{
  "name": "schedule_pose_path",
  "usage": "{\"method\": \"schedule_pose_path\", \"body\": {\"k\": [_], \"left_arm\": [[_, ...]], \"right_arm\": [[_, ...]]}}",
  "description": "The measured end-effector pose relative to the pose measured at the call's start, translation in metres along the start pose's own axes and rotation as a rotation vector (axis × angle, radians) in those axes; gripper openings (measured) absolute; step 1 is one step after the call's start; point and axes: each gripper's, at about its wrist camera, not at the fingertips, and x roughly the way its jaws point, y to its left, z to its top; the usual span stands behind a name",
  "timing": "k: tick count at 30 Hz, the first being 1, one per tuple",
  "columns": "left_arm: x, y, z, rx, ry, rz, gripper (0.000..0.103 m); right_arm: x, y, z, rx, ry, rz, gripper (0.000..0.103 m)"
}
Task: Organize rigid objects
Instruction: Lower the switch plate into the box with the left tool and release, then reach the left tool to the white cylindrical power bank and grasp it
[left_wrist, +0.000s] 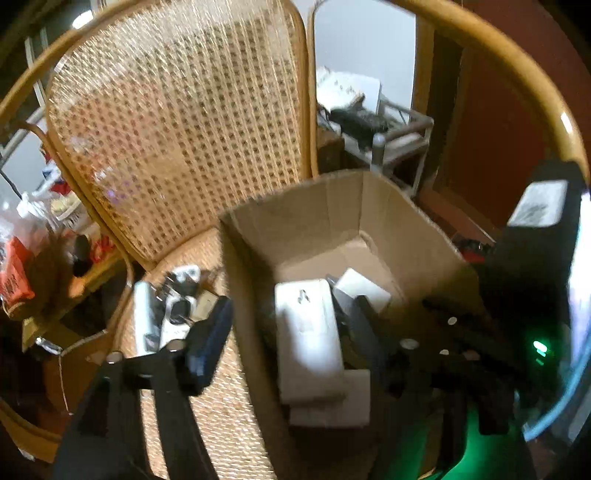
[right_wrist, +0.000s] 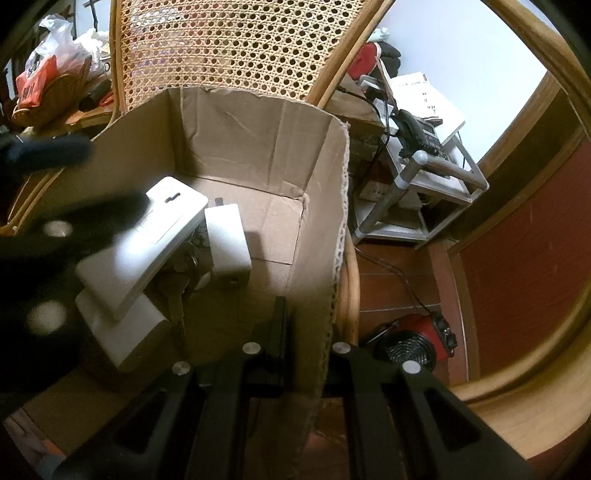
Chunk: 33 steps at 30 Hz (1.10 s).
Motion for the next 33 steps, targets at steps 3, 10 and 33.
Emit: {"method": "schedule_pose_path", "body": {"k": [3,10,33], "left_arm": [[-0.020,0.012,0.000,0.006,-0.066,0.048,0.092],[-0.031,0.054,-0.002,0.015,-0.132,0.224,0.102],[0.079,0.154,-0.021,-0.129,0.085,0.255,0.102]], "right_arm": [[-0.001,0.003,-0.001,-0.002,0.001,0.000,0.010],[-0.002,0.003,0.000,-0.007,0.000,-0.004,0.010],[-0.002,0.004,-0.001,-0.012,-0.004,-0.005,0.010]]}}
